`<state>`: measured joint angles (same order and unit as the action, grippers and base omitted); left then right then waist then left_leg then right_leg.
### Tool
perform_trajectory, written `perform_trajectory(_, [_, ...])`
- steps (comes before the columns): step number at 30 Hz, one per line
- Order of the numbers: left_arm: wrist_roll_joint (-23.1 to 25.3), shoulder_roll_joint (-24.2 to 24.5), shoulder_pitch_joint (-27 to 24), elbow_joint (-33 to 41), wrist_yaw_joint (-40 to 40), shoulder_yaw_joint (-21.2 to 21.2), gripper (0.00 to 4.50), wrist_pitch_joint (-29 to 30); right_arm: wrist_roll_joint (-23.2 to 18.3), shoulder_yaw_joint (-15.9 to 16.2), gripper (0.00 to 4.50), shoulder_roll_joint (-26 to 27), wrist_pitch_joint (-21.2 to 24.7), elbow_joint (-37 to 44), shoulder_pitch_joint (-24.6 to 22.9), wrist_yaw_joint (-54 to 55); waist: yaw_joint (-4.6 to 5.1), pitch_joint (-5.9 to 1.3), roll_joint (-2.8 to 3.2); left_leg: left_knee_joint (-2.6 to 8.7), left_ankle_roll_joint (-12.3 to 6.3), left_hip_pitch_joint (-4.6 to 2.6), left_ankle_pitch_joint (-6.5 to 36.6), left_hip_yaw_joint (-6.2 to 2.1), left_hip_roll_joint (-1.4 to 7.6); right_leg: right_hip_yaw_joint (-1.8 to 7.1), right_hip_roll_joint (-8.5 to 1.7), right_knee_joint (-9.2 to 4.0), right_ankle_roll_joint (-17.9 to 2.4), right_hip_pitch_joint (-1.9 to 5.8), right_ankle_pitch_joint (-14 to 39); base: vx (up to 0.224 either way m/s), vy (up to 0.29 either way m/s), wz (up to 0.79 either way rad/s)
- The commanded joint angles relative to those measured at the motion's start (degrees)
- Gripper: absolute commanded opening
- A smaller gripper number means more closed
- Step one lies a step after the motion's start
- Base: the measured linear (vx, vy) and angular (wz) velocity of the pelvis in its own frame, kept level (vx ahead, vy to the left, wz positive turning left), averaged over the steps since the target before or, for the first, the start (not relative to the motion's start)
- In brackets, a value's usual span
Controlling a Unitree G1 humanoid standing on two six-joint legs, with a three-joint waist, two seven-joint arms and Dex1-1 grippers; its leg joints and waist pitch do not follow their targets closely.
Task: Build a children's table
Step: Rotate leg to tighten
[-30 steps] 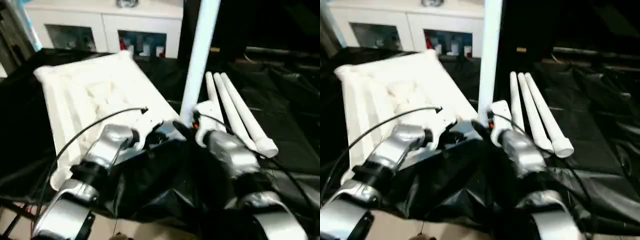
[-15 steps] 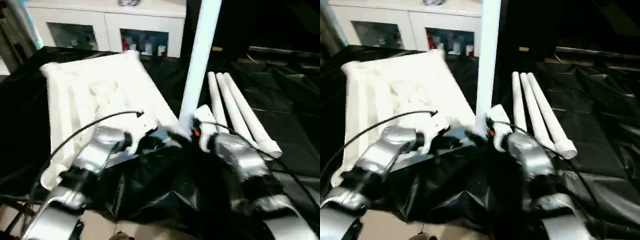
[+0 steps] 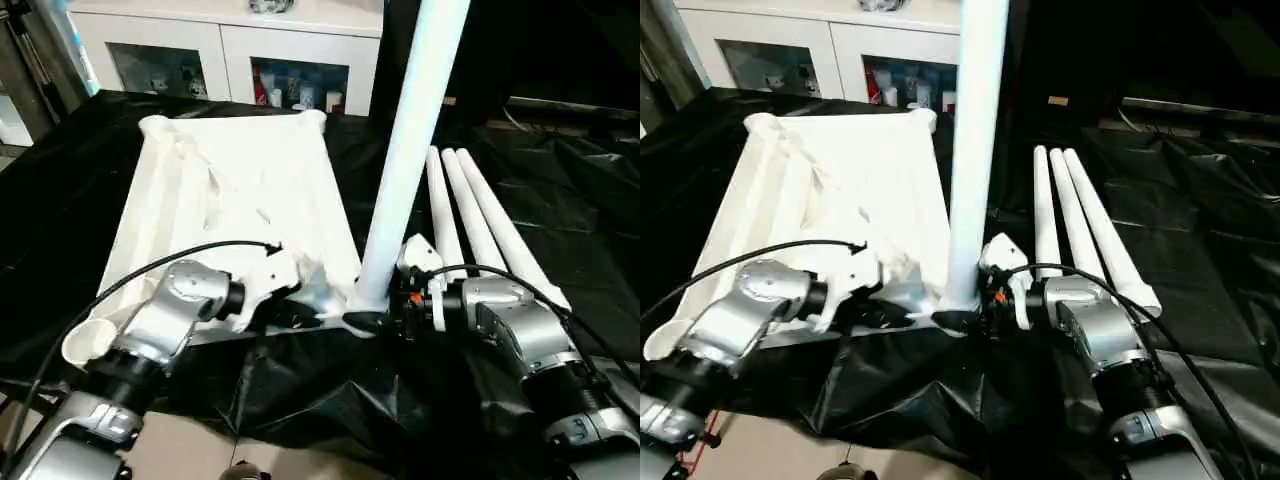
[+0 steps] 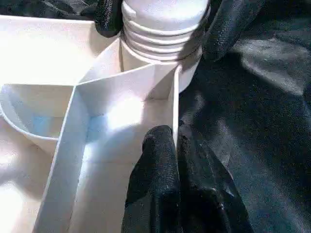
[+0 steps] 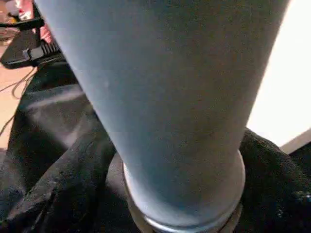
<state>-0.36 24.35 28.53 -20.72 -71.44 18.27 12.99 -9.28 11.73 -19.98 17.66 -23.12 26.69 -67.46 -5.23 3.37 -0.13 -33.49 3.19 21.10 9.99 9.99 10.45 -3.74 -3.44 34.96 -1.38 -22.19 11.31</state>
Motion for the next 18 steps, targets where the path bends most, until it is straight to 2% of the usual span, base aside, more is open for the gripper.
perform_trajectory(1, [-1.0,-0.27,-0.4,2.17,-1.31,1.35,0.0,-0.33,-0.6,1.75,3.45,0.1,1.02,1.7,-0.61,-1.66,0.0,-3.61,-0.08,4.04,-2.01,-0.8,11.53,-0.88,3.23,3.12,-5.19,-4.19,-12.47,2.35,11.06,0.0,0.0,0.0])
perform_trajectory(7, [-0.76,-1.17,0.21,1.4,0.56,0.8,0.0,-0.19,-0.22,1.88,2.94,1.7,0.96,1.26,-0.93,0.68,0.03,-3.56,-0.16,4.05,-1.77,-0.79,11.79,-0.9,3.22,3.09,-5.24,-4.27,-12.32,2.32,11.99,0.0,0.0,0.0])
perform_trajectory(8, [-0.78,-2.14,0.76,0.89,2.18,0.27,0.0,0.34,0.57,1.47,2.8,2.9,0.36,0.16,-0.87,3.49,0.07,-3.53,-0.23,4.06,-1.64,-0.79,12.09,-0.91,3.21,3.12,-5.29,-4.32,-12.08,2.3,12.77,0.0,0.0,0.0])
perform_trajectory(11, [-0.55,-4.18,2.03,-0.4,5.55,-0.67,0.0,1.27,2.51,0.63,2.77,5.36,-0.84,-2.85,-0.27,9.93,0.32,-3.35,-0.2,4.17,-0.64,-0.96,13.52,-0.93,3.09,3.16,-5.35,-4.69,-11.41,2.03,16.13,0.0,0.0,0.0])
perform_trajectory(12, [-0.17,-5.91,3.22,-1.78,8.33,-1.32,0.0,1.57,3.65,-0.29,2.76,7.45,-1.37,-5.54,0.55,15.17,0.47,-3.35,-0.21,4.26,0.06,-1.01,14.22,-1.08,3.06,3.18,-5.46,-4.9,-10.58,2.1,18.36,0.0,0.0,0.0])
perform_trajectory(15, [0.72,-8.7,5.44,-4.46,12.93,-2.1,0.0,2.1,4.25,-2.57,2.74,11.35,-1.11,-10.07,2.44,23.91,0.88,-3.29,-0.27,4.26,0.49,-1.02,15.01,-1.14,2.87,3.14,-5.39,-5.16,-10.05,2.01,19.96,0.0,0.0,0.0])
perform_trajectory(16, [0.72,-8.7,5.44,-4.46,12.93,-2.1,0.0,2.1,4.25,-2.57,2.74,11.35,-1.11,-10.07,2.44,23.91,1.03,-3.31,-0.14,4.3,0.66,-1.15,15.08,-1.14,2.87,3.18,-5.36,-5.16,-10.11,1.85,19.86,0.0,0.0,0.0])
perform_trajectory(17, [1.25,-10.29,6.79,-6.04,15.61,-2.42,0.0,2.69,4.09,-4.28,2.73,13.82,-1.4,-12.71,3.75,29.29,1.07,-3.37,-0.18,4.3,0.64,-1.09,15.02,-1.23,2.89,3.14,-5.35,-5.11,-9.96,1.98,19.71,0.0,0.0,0.0])
perform_trajectory(18, [1.77,-11.81,8.08,-7.46,18.49,-2.77,0.0,3.22,3.8,-6.02,2.73,16.11,-1.52,-15.27,5.06,34.65,1.2,-3.36,0.01,4.25,0.89,-1.22,14.94,-1.11,2.85,3.24,-5.38,-5.12,-10.29,1.68,19.16,0.0,0.0,0.0])
